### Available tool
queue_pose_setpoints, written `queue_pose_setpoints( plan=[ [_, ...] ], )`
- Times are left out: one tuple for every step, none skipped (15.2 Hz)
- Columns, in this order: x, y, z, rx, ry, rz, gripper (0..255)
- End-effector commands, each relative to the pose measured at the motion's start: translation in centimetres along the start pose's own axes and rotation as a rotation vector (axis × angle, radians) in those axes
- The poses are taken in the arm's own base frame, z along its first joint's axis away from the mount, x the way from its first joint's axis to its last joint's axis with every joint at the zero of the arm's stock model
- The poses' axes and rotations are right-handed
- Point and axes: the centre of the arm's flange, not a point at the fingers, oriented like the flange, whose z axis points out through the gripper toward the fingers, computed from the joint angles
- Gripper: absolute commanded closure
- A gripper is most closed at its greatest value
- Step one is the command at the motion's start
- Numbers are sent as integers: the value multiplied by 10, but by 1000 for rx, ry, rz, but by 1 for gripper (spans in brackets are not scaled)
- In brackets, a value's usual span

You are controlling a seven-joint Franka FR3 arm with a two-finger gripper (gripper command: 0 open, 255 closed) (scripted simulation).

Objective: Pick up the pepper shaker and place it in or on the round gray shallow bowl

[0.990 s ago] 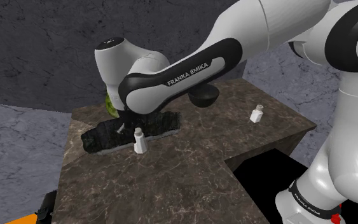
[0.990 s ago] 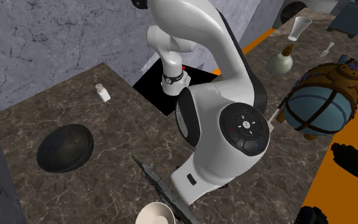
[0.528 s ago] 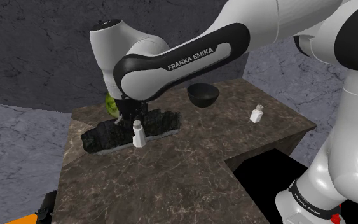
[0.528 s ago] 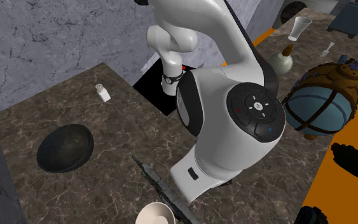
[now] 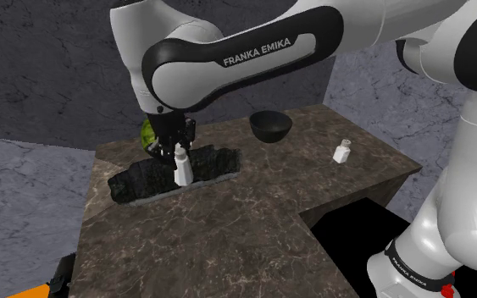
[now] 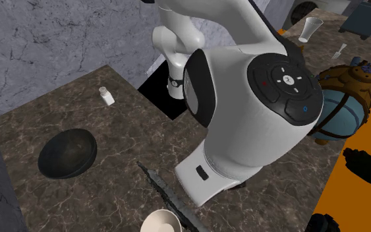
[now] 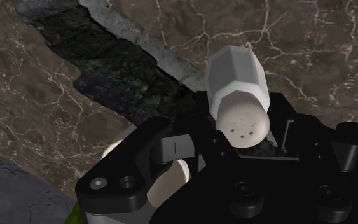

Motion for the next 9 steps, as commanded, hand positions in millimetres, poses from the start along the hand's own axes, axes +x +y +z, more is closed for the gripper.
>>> queue_pose_setpoints(
  plan=[
    [0,1,-11,0,0,0,255],
    [0,2,-16,0,0,0,255],
    [0,3,-21,0,0,0,255],
    [0,3,-27,0,0,0,255],
    [0,4,-32,0,0,0,255],
    [0,4,-37,0,0,0,255],
    [1,5,-42,0,0,0,255],
    [1,5,-48,0,0,0,255],
    [1,6,-53,0,0,0,255]
  ],
)
